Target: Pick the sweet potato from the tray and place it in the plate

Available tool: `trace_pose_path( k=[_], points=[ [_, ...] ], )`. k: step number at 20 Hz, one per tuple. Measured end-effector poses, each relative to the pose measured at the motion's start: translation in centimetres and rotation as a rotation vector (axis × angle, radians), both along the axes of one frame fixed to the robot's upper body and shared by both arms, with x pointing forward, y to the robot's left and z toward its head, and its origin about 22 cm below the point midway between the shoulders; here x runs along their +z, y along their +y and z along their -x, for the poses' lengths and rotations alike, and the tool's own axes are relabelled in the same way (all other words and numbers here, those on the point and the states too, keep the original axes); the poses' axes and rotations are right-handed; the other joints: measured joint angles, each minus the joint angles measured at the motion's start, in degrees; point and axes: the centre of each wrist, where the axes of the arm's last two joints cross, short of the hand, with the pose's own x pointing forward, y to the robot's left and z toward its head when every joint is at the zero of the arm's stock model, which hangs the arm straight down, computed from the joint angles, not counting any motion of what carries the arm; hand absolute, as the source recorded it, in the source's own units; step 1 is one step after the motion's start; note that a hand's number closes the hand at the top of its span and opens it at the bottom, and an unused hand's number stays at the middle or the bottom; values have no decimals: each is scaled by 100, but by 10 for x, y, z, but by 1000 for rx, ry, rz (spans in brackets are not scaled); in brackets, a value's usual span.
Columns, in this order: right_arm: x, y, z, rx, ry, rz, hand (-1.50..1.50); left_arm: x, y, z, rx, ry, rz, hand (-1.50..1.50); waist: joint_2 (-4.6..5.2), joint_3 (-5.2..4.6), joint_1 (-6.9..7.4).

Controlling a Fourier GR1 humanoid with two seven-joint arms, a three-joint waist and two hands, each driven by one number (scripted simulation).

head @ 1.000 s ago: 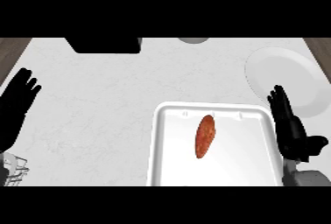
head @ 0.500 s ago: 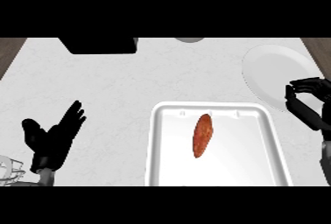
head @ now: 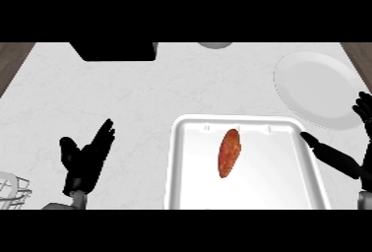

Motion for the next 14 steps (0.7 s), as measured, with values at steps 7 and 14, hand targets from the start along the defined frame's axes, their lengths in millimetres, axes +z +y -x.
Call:
trace_pose_path(
  k=[7, 14],
  points=[
    [21, -2, 20, 157, 304, 200, -150, -1, -3, 0, -3, -6, 0, 0, -3, -8, 26],
    [55, 32, 12, 243, 546, 339, -150, -3, -1, -2, -18, -5, 5, 0, 2, -1, 92]
  ],
)
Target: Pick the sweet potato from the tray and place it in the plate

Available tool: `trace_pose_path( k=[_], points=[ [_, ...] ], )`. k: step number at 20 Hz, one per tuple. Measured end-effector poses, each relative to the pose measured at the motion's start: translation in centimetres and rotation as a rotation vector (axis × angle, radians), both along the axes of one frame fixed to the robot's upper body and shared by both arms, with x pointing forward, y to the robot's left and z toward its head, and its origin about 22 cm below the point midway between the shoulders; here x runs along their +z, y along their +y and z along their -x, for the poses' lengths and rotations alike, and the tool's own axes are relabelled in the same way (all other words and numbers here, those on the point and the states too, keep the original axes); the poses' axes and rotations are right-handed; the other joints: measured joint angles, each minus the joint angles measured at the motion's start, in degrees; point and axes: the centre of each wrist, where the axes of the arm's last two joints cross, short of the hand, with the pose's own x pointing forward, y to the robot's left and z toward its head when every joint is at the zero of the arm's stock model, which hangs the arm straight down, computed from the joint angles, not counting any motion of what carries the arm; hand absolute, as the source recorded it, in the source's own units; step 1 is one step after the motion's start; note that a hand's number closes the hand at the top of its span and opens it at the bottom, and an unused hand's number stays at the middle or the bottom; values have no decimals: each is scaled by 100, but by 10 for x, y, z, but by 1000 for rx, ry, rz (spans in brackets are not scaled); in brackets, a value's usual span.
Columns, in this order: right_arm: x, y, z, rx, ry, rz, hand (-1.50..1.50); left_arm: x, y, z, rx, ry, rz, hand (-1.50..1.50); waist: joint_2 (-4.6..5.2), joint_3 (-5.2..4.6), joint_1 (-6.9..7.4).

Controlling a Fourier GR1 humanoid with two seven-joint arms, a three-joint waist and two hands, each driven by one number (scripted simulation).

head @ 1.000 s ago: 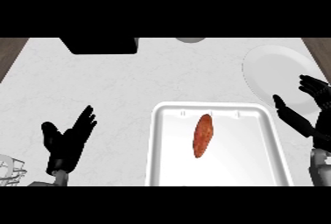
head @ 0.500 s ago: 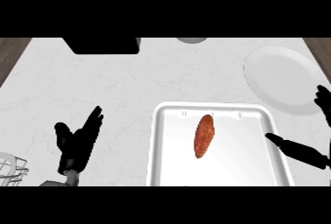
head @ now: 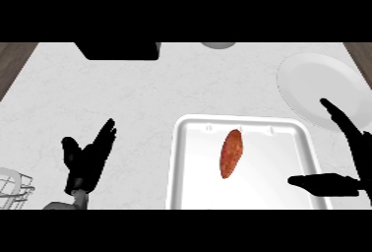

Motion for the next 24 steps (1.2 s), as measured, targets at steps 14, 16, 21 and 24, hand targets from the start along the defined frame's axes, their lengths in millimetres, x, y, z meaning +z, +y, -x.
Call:
trace_pose_path(
  k=[14, 16, 21, 24],
  points=[
    [-12, 86, -24, 5, 211, 112, -150, 2, -1, 1, 3, -1, 5, 0, 0, 10, -6],
    [-18, 97, -25, 14, 235, 104, -150, 2, -2, -1, 3, 2, 5, 0, -1, 14, -10],
    [-34, 123, -30, 37, 260, 93, -150, 1, -1, 0, 5, -3, 4, 0, -1, 12, -15],
    [-37, 132, -27, 38, 261, 98, -150, 3, 0, 2, 5, -2, 0, 0, 0, 11, -22]
  ],
)
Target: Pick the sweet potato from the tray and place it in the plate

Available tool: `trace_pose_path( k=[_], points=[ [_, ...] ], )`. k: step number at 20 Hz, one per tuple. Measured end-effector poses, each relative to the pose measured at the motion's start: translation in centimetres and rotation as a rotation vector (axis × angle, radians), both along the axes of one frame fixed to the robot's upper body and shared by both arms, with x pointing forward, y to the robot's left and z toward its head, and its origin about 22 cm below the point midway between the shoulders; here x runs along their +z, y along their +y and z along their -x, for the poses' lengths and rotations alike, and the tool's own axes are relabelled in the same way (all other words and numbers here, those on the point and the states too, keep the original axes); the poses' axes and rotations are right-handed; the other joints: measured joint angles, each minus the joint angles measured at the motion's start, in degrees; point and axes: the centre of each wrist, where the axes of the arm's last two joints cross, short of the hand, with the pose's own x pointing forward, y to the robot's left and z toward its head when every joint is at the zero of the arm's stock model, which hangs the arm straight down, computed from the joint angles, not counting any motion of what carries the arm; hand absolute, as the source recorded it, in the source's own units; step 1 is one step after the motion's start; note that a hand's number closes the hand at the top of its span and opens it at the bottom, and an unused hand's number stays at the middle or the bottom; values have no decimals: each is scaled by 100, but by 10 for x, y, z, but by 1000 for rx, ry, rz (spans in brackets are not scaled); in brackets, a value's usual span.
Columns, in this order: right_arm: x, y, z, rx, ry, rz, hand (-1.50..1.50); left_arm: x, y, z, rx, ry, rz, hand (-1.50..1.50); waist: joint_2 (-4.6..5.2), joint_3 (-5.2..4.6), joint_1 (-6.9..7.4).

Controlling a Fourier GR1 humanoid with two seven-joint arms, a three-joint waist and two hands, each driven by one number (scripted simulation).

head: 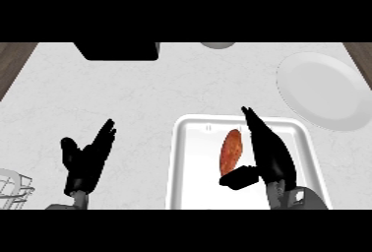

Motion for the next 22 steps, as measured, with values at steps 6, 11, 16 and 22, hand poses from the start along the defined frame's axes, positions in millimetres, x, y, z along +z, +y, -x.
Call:
trace_pose_path(
  k=[6, 11, 16, 22],
  points=[
    [-10, 4, -2, -25, 28, 80, -150, -6, -1, -2, -1, -7, 2, 0, -7, 9, -10],
    [-19, 6, -10, -40, 53, 119, -150, -5, -1, 0, -1, -16, -2, 0, -9, 11, -6],
    [-38, 8, -16, -31, 80, 125, -150, -2, 0, 3, -9, 2, 7, 0, -2, 3, 0],
    [-53, 11, -23, 20, 133, 154, 150, 1, 4, 1, -4, 10, 10, 0, -1, -2, 0]
  ],
)
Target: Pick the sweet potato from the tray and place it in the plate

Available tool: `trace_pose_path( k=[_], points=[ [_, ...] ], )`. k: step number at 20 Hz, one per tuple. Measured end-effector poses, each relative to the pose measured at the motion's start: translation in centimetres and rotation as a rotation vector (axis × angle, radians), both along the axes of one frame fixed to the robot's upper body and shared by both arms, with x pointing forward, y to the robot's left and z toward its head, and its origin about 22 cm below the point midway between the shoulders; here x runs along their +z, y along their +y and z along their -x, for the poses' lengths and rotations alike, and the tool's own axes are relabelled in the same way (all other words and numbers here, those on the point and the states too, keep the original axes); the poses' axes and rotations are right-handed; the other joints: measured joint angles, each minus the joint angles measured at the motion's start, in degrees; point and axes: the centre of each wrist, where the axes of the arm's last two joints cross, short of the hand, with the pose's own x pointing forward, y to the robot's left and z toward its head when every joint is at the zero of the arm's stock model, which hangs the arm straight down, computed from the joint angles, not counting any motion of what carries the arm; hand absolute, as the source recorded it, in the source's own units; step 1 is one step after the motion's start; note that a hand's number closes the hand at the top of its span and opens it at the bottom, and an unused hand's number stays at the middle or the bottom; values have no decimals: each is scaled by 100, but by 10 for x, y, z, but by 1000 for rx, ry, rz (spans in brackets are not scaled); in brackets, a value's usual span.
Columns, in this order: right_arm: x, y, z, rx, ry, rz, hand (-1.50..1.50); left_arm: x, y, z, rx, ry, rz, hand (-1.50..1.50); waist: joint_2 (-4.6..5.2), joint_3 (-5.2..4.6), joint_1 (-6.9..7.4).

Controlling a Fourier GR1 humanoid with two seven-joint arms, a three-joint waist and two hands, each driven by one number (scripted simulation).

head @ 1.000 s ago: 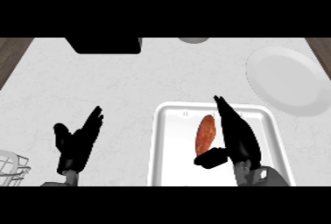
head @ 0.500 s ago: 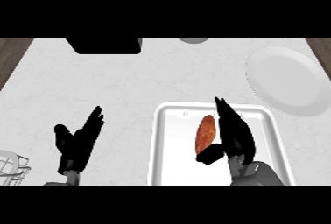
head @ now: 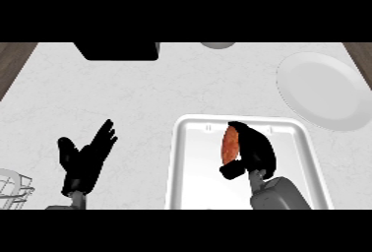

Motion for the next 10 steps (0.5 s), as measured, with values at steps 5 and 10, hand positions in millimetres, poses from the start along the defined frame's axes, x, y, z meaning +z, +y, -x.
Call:
trace_pose_path(
  k=[5, 10],
  points=[
    [-2, -1, -6, 52, -32, 54, 150, -8, -3, 0, 9, -13, -4, 0, -36, -5, -8],
    [-10, -2, -7, 67, -76, 87, 150, -1, -4, -1, 2, -10, -2, 0, -54, -23, -8]
  ],
)
